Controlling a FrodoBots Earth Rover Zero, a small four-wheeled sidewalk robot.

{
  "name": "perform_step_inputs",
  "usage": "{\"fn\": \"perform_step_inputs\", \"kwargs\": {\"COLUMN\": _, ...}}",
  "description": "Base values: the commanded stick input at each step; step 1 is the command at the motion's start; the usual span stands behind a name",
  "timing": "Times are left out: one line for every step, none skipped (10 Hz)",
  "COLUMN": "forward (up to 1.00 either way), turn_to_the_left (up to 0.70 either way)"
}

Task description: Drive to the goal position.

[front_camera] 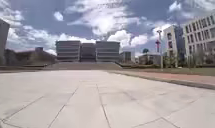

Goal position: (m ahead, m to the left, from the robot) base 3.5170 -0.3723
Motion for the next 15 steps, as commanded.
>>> {"fn": "perform_step_inputs", "kwargs": {"forward": 1.00, "turn_to_the_left": 0.05}}
{"fn": "perform_step_inputs", "kwargs": {"forward": 1.00, "turn_to_the_left": 0.05}}
{"fn": "perform_step_inputs", "kwargs": {"forward": 1.00, "turn_to_the_left": 0.05}}
{"fn": "perform_step_inputs", "kwargs": {"forward": 1.00, "turn_to_the_left": 0.05}}
{"fn": "perform_step_inputs", "kwargs": {"forward": 1.00, "turn_to_the_left": 0.05}}
{"fn": "perform_step_inputs", "kwargs": {"forward": 1.00, "turn_to_the_left": 0.05}}
{"fn": "perform_step_inputs", "kwargs": {"forward": 1.00, "turn_to_the_left": 0.05}}
{"fn": "perform_step_inputs", "kwargs": {"forward": 1.00, "turn_to_the_left": 0.05}}
{"fn": "perform_step_inputs", "kwargs": {"forward": 1.00, "turn_to_the_left": 0.05}}
{"fn": "perform_step_inputs", "kwargs": {"forward": 1.00, "turn_to_the_left": 0.05}}
{"fn": "perform_step_inputs", "kwargs": {"forward": 1.00, "turn_to_the_left": 0.05}}
{"fn": "perform_step_inputs", "kwargs": {"forward": 1.00, "turn_to_the_left": 0.05}}
{"fn": "perform_step_inputs", "kwargs": {"forward": 1.00, "turn_to_the_left": 0.05}}
{"fn": "perform_step_inputs", "kwargs": {"forward": 1.00, "turn_to_the_left": 0.05}}
{"fn": "perform_step_inputs", "kwargs": {"forward": 1.00, "turn_to_the_left": 0.05}}
